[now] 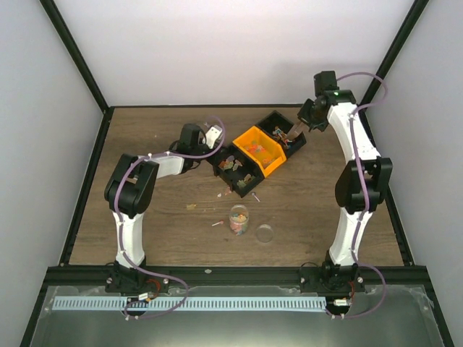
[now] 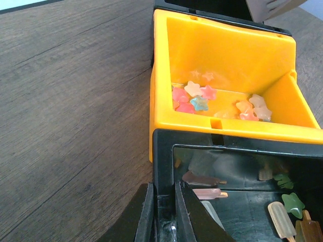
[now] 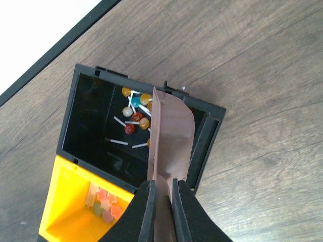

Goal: Pack the candies
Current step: Scoop the fake candies from the storage box.

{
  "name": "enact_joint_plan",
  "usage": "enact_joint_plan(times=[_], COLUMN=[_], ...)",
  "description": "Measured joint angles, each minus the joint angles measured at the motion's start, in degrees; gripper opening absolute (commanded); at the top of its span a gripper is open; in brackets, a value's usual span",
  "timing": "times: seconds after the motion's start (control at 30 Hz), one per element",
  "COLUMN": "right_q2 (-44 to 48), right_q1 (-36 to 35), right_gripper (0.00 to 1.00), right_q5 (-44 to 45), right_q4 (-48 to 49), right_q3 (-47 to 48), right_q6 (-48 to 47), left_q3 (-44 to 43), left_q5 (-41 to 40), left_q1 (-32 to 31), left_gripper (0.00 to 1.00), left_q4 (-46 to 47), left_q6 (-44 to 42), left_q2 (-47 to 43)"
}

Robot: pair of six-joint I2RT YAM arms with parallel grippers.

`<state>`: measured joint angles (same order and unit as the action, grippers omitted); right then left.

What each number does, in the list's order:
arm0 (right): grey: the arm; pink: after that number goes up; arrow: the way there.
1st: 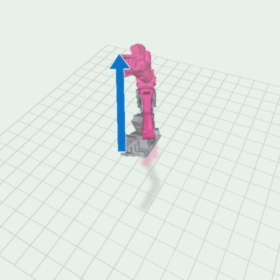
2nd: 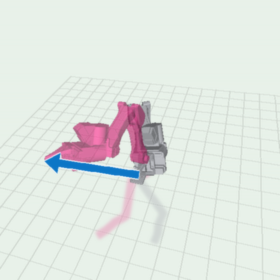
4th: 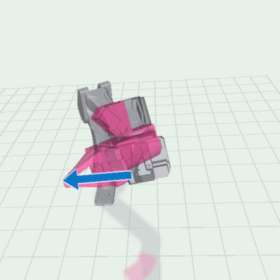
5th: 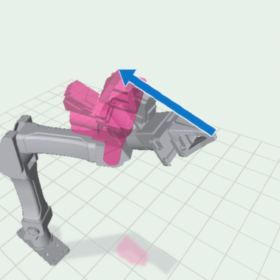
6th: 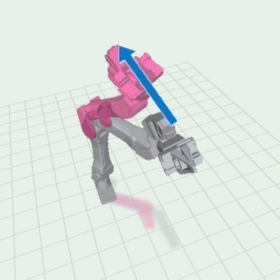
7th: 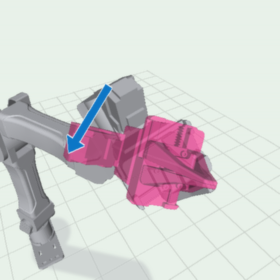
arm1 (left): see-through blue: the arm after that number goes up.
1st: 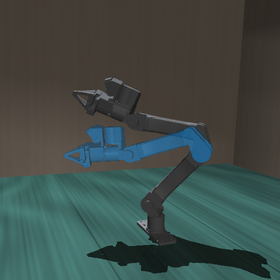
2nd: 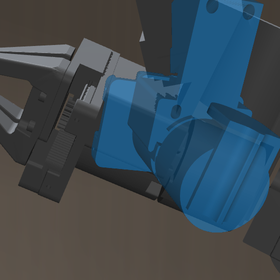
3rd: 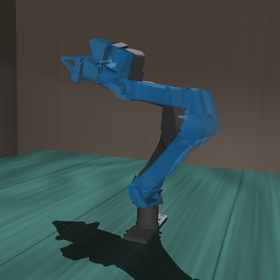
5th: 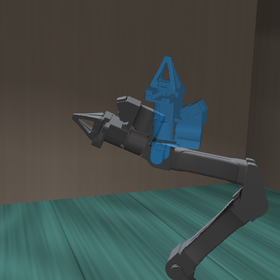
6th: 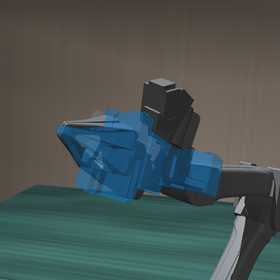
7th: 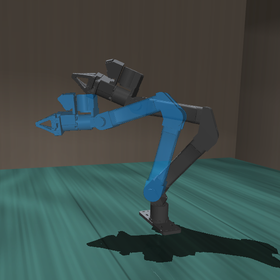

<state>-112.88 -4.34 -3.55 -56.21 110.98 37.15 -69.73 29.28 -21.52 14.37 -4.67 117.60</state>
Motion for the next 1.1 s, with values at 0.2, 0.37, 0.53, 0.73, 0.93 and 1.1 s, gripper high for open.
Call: enact_joint_plan(times=[0.2, 0.37, 0.53, 0.73, 0.93, 1.1], right_q2=[-3.67, -4.72, -5.51, -4.85, -2.32, -1.95], right_q1=[-1.75, -3.28, -3.41, -3.41, -3.41, -3.41], right_gripper=[0.01, 0.01, 0.01, 0.01, 0.01, 0.01], right_q5=[4.72, 8.04, 8.48, 6.91, 5.68, 5.81], right_q4=[-3.93, -5.68, -6.91, -7.32, -9.99, -10.45], right_q3=[6.27, 8.33, 9.42, 9.07, 5.42, 3.76], right_q6=[1.11, 1.95, 2.80, 3.98, 5.81, 7.41], left_q3=[0.35, 0.44, 0.50, 0.59, 1.09, 1.84], left_q5=[0.26, 0.42, 0.42, 0.50, 0.66, 0.83], left_q1=[0.00, 0.04, 0.04, 0.04, 0.13, 0.17], left_gripper=[0.04, 0.04, 0.04, 0.04, 0.04, 0.04], left_q4=[0.83, 1.05, 1.22, 1.42, 2.27, 3.54], left_q6=[0.35, 0.63, 0.85, 1.05, 1.46, 1.53], left_q2=[0.00, 0.00, 0.00, 0.00, -0.04, -0.24])
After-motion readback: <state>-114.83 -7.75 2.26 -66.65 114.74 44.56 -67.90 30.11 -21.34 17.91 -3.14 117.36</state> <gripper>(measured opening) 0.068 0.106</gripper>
